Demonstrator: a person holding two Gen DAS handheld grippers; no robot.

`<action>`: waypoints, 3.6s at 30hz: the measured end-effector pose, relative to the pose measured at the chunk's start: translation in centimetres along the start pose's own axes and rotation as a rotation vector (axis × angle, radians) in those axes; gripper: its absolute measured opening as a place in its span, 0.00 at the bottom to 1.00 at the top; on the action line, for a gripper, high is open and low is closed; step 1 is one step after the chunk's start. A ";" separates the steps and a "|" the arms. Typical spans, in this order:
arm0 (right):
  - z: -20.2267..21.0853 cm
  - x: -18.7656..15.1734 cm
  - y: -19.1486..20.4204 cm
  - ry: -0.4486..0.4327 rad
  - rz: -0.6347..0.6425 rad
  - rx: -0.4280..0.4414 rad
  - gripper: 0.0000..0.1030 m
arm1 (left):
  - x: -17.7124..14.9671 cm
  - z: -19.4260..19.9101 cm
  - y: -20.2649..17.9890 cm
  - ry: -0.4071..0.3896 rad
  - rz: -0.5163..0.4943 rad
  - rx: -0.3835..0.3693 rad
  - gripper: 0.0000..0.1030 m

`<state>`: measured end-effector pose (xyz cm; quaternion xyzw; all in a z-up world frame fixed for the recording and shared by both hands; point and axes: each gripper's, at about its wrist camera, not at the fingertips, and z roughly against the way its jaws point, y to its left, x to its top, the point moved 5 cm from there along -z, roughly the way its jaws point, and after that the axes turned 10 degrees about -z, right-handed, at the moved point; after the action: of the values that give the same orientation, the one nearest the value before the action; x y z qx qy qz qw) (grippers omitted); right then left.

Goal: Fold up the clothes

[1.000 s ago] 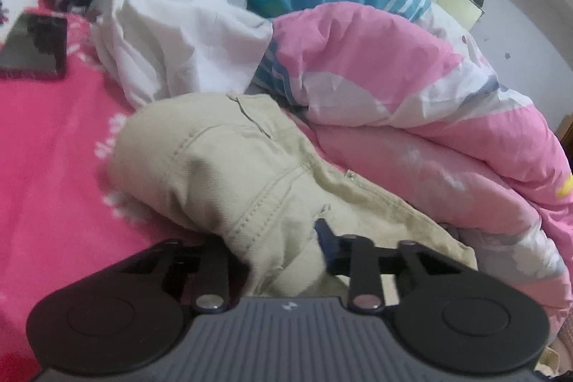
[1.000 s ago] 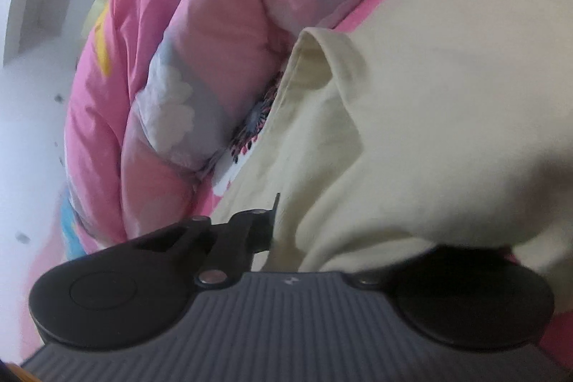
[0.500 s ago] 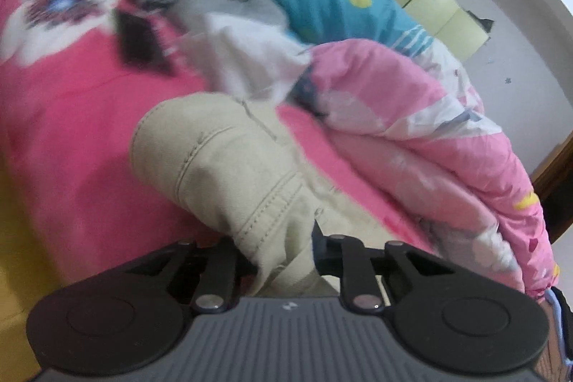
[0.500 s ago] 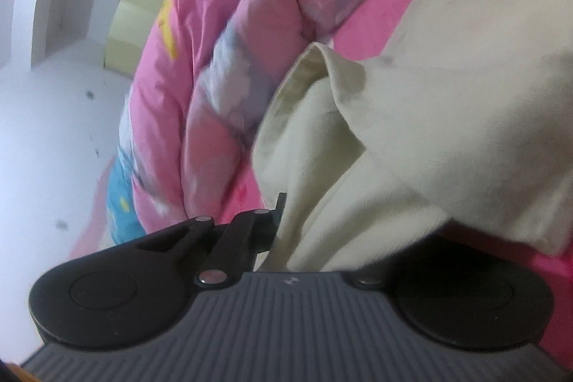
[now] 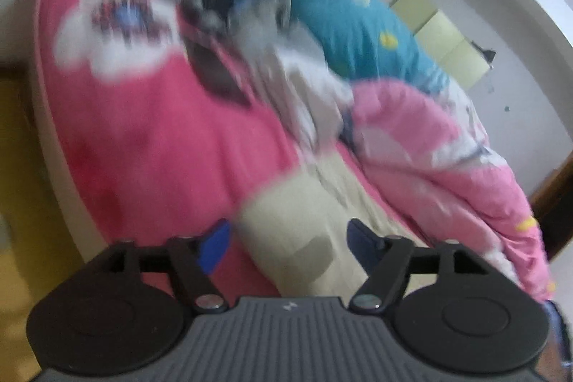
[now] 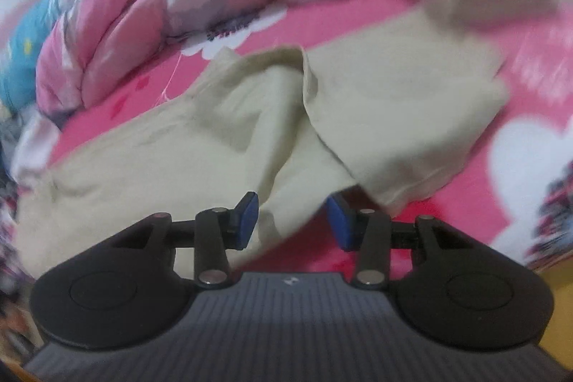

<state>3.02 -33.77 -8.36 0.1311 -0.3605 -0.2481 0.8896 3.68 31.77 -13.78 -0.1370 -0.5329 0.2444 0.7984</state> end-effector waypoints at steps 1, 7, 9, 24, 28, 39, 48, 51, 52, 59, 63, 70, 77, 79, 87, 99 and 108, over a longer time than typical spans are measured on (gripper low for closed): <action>0.4 0.3 1.4 -0.026 0.039 0.014 0.41 | 0.6 -0.2 -0.1 -0.006 -0.046 -0.002 0.77; -3.6 1.0 18.5 -0.041 0.465 0.361 0.57 | 1.9 -2.5 -1.8 0.037 -0.204 0.007 0.73; -6.8 -0.3 24.7 0.004 0.615 0.478 0.60 | 2.0 -3.1 -2.3 0.051 -0.234 0.011 0.68; -15.0 -6.1 33.4 0.213 0.943 0.553 0.04 | 2.3 -4.5 -5.2 0.053 -0.368 0.036 0.09; -14.0 -4.1 35.4 0.108 0.975 0.539 0.04 | 3.4 -4.4 -6.0 0.019 -0.357 0.029 0.08; -15.9 -1.9 35.3 0.047 1.004 0.493 0.04 | 3.2 -6.7 -6.5 0.033 -0.367 0.036 0.08; -19.9 -2.7 34.6 0.109 0.941 0.439 0.12 | 2.6 -7.7 -5.9 0.059 -0.407 0.149 0.52; -21.8 -2.8 33.5 0.119 0.906 0.369 0.28 | 2.4 -8.4 -6.8 0.068 -0.419 0.150 0.59; -21.2 -2.2 33.2 0.100 0.881 0.376 0.29 | 2.4 -8.7 -7.5 0.072 -0.422 0.137 0.61; -15.5 2.5 29.6 -0.046 0.722 0.416 0.46 | 2.3 -11.1 -12.6 0.093 -0.446 0.042 0.63; -12.2 4.8 25.1 -0.095 0.690 0.400 0.46 | 2.2 -12.5 -15.5 0.105 -0.460 -0.012 0.61; -8.7 8.5 14.2 -0.167 0.659 0.203 0.46 | 0.0 -17.6 -14.5 0.212 -0.432 0.079 0.56; -7.5 8.5 5.8 -0.169 0.569 0.068 0.49 | -0.6 -17.8 -14.8 0.183 -0.485 0.113 0.58; -7.6 8.1 4.0 -0.165 0.526 0.049 0.54 | -0.6 -17.9 -14.9 0.179 -0.494 0.118 0.59; -6.9 5.4 -3.1 -0.182 0.402 -0.114 0.57 | -0.8 -18.3 -15.3 0.166 -0.528 0.138 0.59; 1.1 4.3 2.0 -0.219 0.162 0.304 0.04 | -0.9 -18.2 -15.3 0.152 -0.529 0.137 0.60; 3.4 -5.8 21.1 0.212 0.328 1.010 0.09 | -0.9 -18.0 -15.3 0.146 -0.528 0.132 0.60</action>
<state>4.34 -13.09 -0.57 0.5087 -0.3589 0.1126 0.7744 23.69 19.14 -14.32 0.0417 -0.4741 0.0517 0.8779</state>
